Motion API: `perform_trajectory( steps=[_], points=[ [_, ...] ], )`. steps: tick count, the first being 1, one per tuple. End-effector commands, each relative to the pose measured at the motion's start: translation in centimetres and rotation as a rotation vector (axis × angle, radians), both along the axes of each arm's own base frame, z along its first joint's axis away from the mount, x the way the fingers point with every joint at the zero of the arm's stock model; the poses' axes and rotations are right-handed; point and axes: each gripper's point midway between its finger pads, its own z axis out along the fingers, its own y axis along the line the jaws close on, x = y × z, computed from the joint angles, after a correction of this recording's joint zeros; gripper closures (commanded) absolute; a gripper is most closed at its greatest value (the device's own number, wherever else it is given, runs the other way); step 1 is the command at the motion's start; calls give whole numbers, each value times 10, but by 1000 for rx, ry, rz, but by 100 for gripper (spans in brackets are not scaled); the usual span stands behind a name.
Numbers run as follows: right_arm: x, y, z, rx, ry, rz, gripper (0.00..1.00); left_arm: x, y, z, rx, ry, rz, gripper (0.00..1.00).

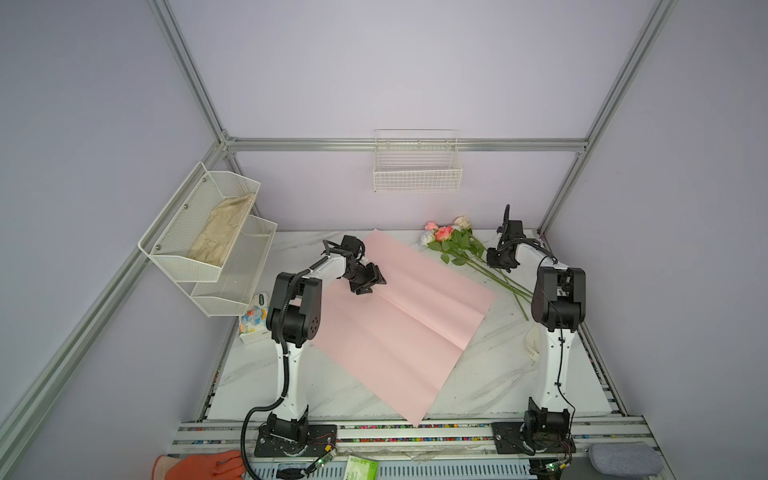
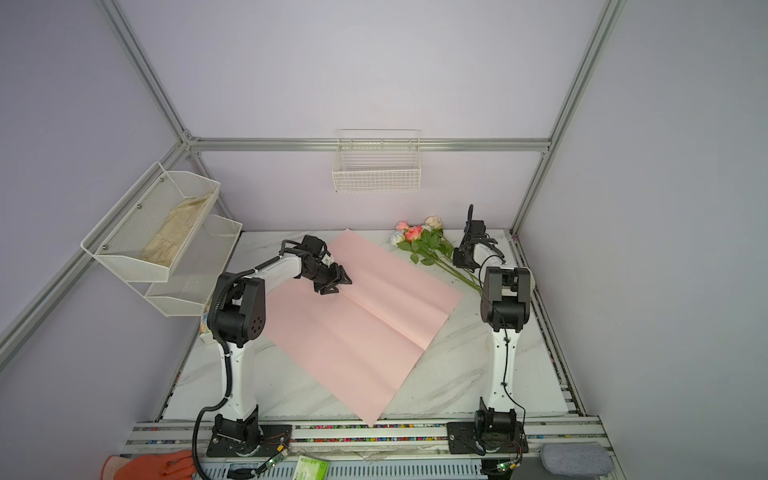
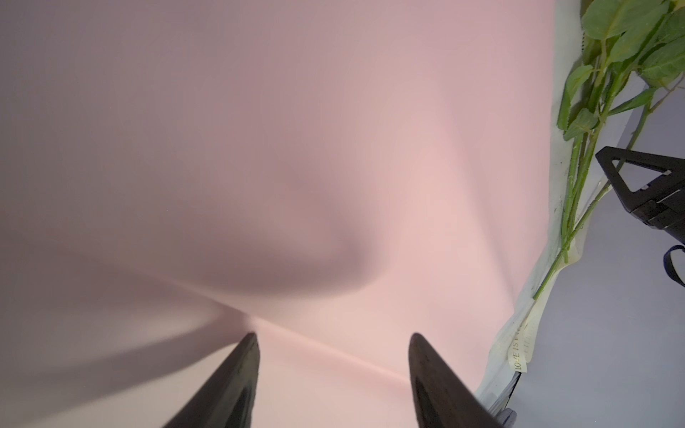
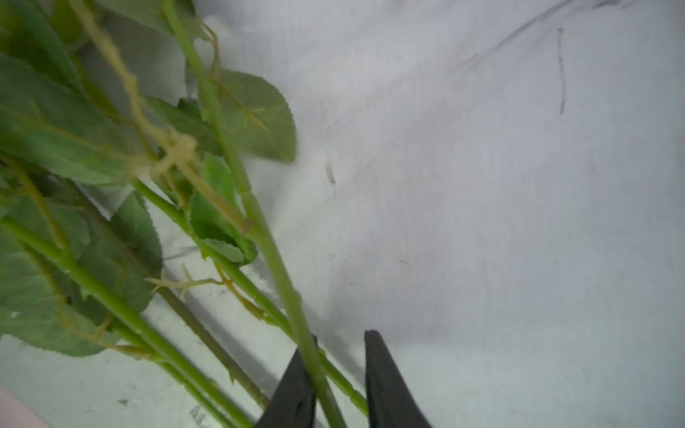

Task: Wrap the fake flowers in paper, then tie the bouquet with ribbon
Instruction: 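Move right gripper to the roses and grasp one rose stem, then carry the white rose with right gripper and lay it on the pink paper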

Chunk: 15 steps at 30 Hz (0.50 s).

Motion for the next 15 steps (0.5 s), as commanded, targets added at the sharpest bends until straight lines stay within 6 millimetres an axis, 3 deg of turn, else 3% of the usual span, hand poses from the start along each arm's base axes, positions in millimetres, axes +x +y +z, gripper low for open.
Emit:
perform_trajectory(
  steps=[1,4,6,8,10,12,15],
  points=[
    [-2,-1,42,-32,-54,26,83,6,-6,65,-31,-153,-30,36],
    [-7,2,61,-20,-73,41,98,-1,-2,79,-24,-179,-26,36],
    [-16,3,73,-19,-61,32,98,-7,3,86,-4,-195,-17,36],
    [-29,20,90,69,-67,18,99,-14,14,93,38,-213,11,34],
    [-44,54,107,195,-94,25,100,-22,30,98,96,-230,54,31],
    [-62,109,119,295,-123,82,100,-31,48,102,134,-234,105,27],
    [-87,187,119,378,-106,149,100,-47,75,105,175,-238,182,25]
  ],
)
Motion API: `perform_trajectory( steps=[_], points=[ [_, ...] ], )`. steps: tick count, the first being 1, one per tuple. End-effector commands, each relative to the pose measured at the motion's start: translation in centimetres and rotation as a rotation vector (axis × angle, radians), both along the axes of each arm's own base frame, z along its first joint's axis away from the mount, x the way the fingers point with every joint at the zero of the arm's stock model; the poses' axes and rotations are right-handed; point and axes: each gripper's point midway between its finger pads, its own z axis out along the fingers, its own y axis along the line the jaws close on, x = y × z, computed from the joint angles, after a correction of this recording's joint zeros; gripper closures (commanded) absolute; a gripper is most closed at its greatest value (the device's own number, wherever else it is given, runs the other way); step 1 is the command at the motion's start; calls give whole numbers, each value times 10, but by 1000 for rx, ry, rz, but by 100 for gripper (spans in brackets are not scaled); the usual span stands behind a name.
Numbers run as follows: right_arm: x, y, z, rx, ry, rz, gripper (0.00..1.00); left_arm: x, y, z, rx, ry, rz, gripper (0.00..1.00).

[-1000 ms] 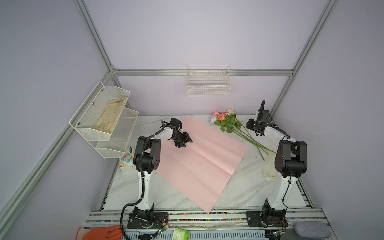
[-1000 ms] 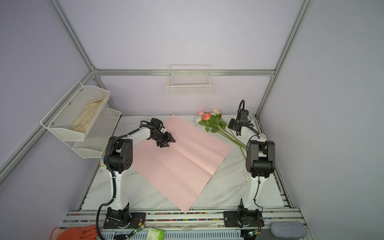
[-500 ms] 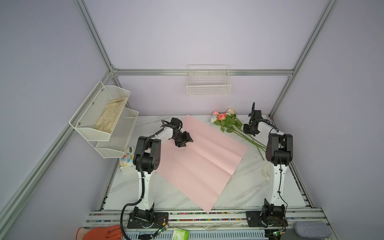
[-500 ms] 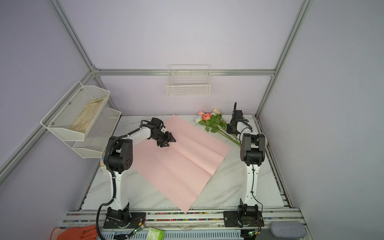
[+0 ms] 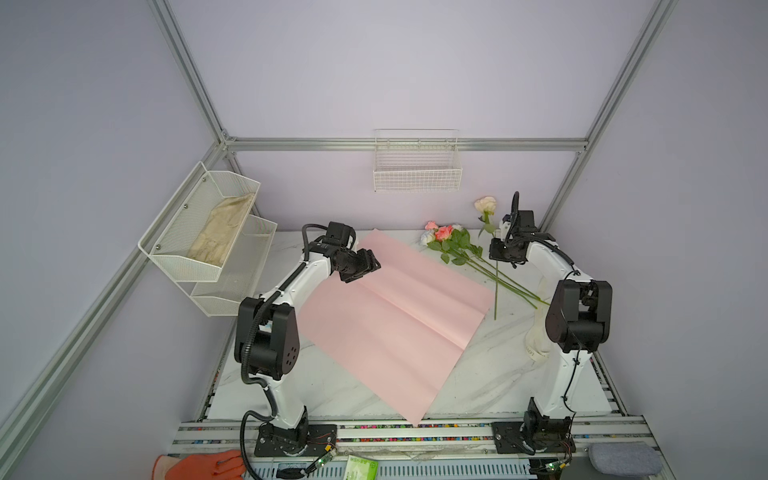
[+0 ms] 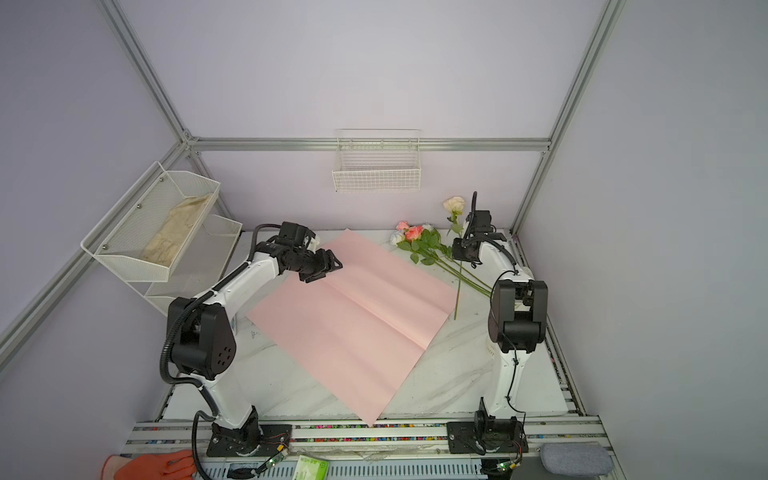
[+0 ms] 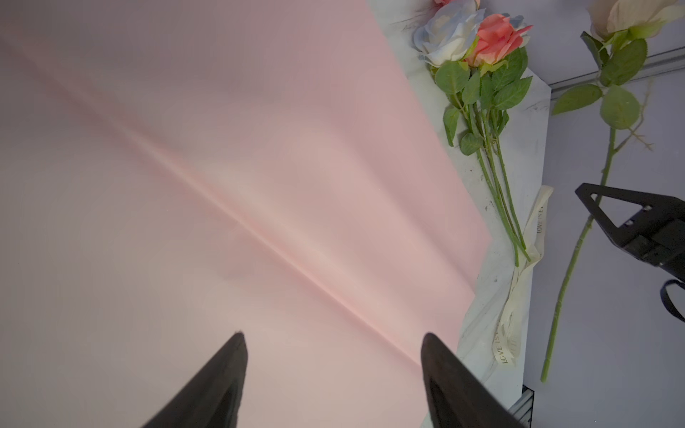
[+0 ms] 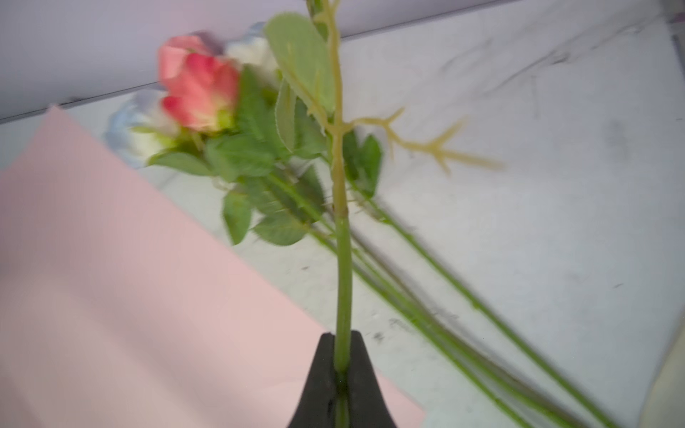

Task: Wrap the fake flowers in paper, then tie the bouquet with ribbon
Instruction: 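Carry the white rose with right gripper and lay it on the pink paper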

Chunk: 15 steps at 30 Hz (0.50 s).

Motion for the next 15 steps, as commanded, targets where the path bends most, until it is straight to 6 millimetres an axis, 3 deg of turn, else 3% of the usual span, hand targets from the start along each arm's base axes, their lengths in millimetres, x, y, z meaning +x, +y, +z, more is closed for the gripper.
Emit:
perform_trajectory(
  steps=[1,6,8,11,15],
  points=[
    [-28,111,-3,196,25,110,100,-16,43,-4,78,-1,128,24],
    [-41,221,-15,358,21,169,100,-41,74,3,82,-16,206,21],
    [-41,258,-31,368,43,194,100,-54,83,5,80,-18,227,21],
    [-41,295,-53,347,65,206,100,-70,92,15,80,-45,245,20],
    [-46,319,-81,314,116,210,100,-87,103,16,98,-41,283,19]
  ],
)
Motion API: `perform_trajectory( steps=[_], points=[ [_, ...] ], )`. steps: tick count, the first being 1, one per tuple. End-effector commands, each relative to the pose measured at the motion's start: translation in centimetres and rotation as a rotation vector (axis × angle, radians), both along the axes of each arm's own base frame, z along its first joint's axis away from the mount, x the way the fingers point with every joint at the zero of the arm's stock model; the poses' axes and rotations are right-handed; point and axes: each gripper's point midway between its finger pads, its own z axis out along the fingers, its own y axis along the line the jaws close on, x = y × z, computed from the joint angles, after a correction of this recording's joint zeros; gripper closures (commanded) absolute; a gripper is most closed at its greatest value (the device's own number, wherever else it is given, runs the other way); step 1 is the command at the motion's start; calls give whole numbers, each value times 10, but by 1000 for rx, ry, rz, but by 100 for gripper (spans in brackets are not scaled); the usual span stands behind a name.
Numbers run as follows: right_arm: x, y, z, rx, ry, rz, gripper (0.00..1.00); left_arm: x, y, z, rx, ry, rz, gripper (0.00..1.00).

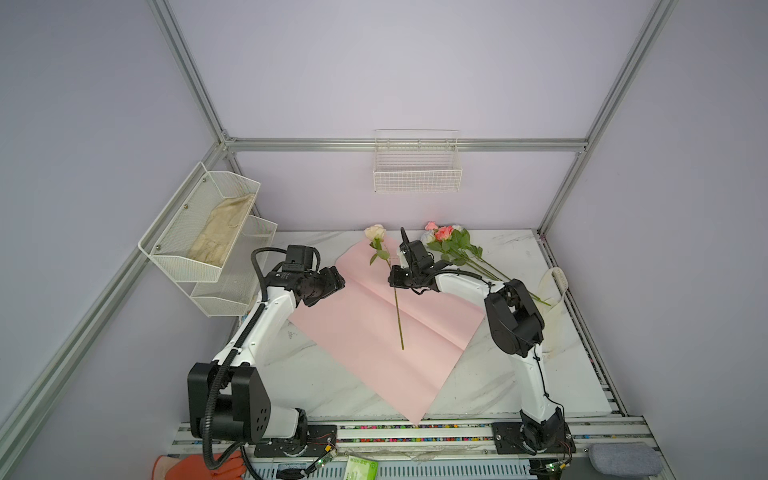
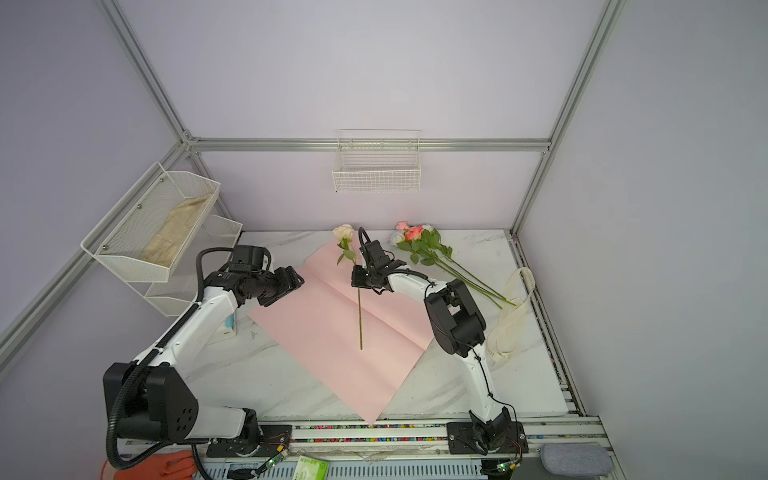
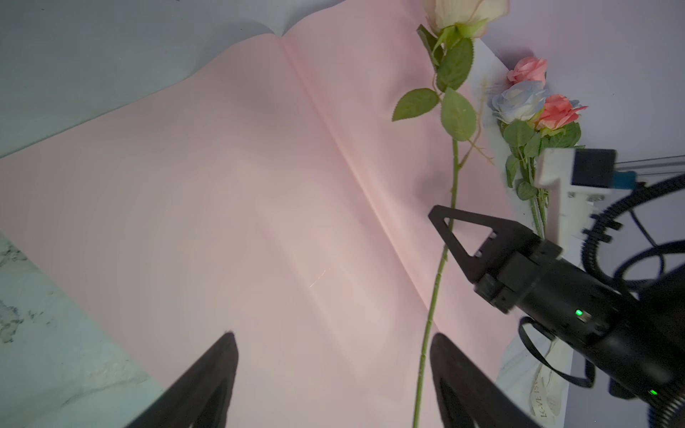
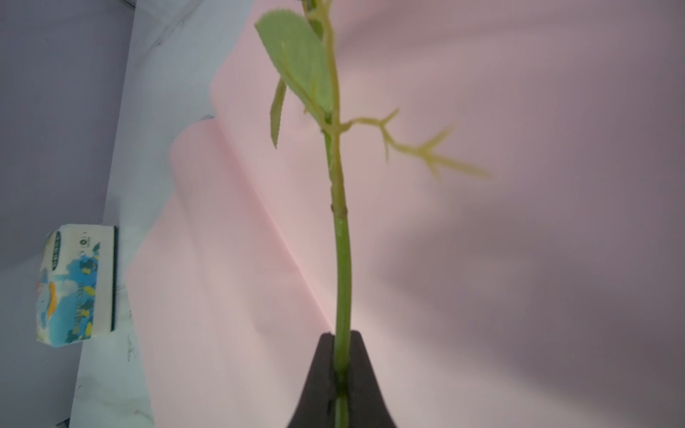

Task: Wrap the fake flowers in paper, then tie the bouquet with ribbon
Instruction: 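Carry the white rose with right gripper and lay it on the pink paper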

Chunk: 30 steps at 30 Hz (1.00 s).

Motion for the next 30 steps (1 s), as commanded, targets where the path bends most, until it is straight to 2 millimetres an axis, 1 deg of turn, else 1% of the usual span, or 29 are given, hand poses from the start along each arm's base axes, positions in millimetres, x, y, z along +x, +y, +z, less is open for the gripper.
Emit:
perform_trajectory(
  steps=[1,3,5,7,10,13,16,18,20,23,26,30],
  points=[
    [2,17,6,23,3,-39,99,-17,11,-4,16,7,43,19],
    [-6,19,-6,-24,16,-51,97,-22,14,-6,21,7,53,19],
    [-12,19,-13,18,52,-95,97,-26,15,-7,17,8,58,19],
    [-17,21,-20,26,67,-113,96,-26,14,-8,9,9,55,19],
    [-21,17,-33,-22,74,-119,94,-26,11,-10,-7,20,48,19],
    [-24,18,-38,-29,78,-103,86,-24,8,-11,-19,22,32,19],
    [-25,21,-35,-41,66,-65,78,-22,3,-12,-33,22,1,19],
    [-26,19,-34,-68,58,-52,78,-21,1,-13,-44,23,-6,19],
    [-28,18,-34,-78,54,-39,74,-21,-1,-15,-48,26,-13,19],
    [-29,19,-27,-73,43,-21,72,-21,-1,-16,-49,31,-13,19],
    [-28,22,-17,-61,22,-9,73,-21,-2,-18,-51,33,-16,19],
    [-30,26,-13,-56,17,13,79,-20,-2,-18,-54,33,-20,19]
  ],
)
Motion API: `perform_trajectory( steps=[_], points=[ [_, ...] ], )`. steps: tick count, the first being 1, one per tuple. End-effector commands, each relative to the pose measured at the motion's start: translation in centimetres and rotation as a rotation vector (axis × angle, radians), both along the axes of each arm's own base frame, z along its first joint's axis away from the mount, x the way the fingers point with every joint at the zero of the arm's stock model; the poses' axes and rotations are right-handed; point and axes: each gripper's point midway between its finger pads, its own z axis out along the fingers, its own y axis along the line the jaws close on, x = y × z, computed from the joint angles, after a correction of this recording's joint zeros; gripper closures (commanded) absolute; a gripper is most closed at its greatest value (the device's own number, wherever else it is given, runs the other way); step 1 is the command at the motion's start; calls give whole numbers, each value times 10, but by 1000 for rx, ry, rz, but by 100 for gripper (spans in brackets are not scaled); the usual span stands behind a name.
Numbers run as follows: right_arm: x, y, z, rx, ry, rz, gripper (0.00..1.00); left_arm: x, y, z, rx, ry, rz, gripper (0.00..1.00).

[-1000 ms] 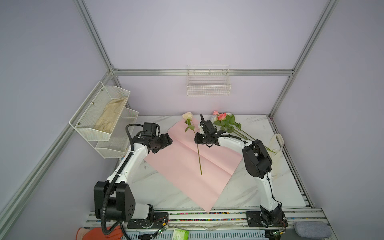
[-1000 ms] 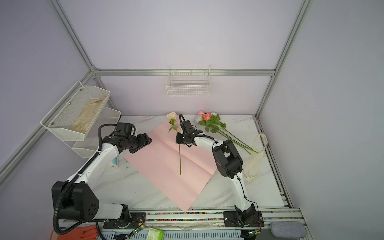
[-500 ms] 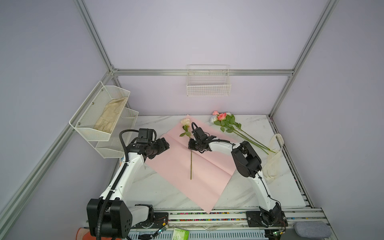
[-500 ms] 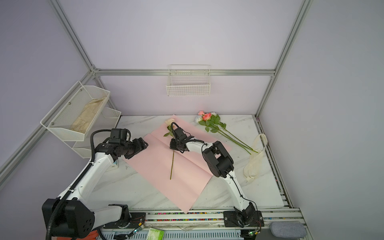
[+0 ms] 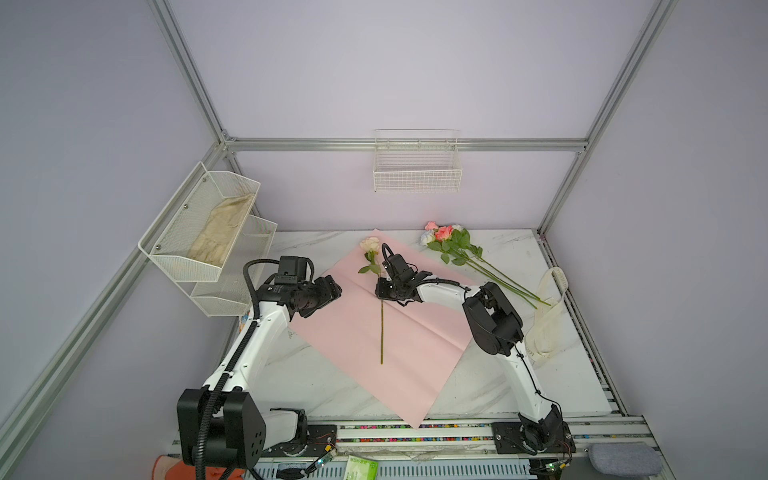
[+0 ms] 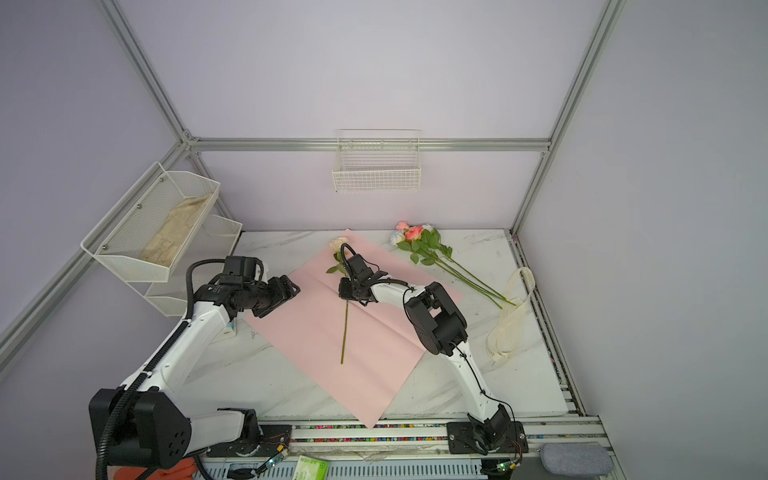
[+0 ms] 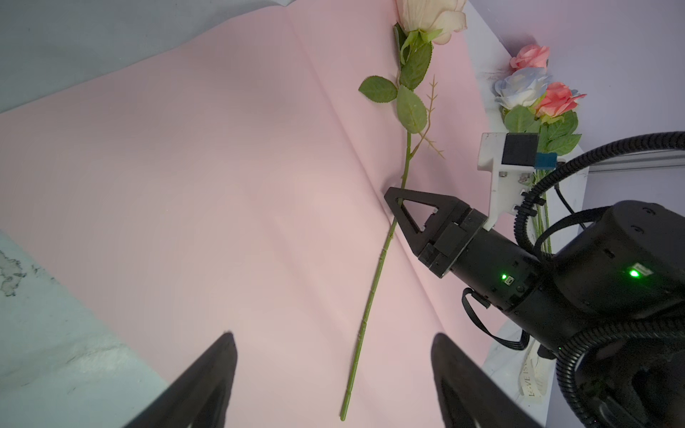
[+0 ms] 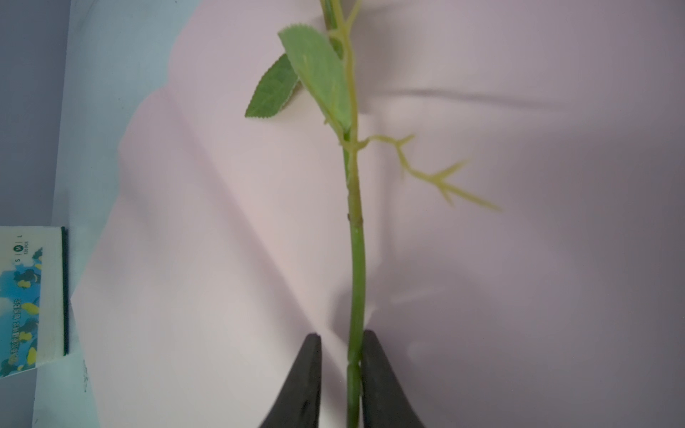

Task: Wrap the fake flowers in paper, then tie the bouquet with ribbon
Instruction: 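Carry the white rose with right gripper and lay it on the pink paper, then return right gripper to the roses and grasp another rose stem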

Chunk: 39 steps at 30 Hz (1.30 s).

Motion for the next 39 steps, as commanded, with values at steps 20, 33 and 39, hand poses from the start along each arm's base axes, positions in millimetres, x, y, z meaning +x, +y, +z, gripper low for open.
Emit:
perform_trajectory(
  steps=[20,33,39],
  points=[
    [3,-1,-1,-30,7,28,90,2,-5,-8,-24,4,-29,19],
    [14,-5,33,20,-13,25,64,7,-9,-4,-45,-6,-44,18],
    [50,-97,104,-17,-167,-83,54,13,-30,6,-116,-48,-127,15]
  ],
)
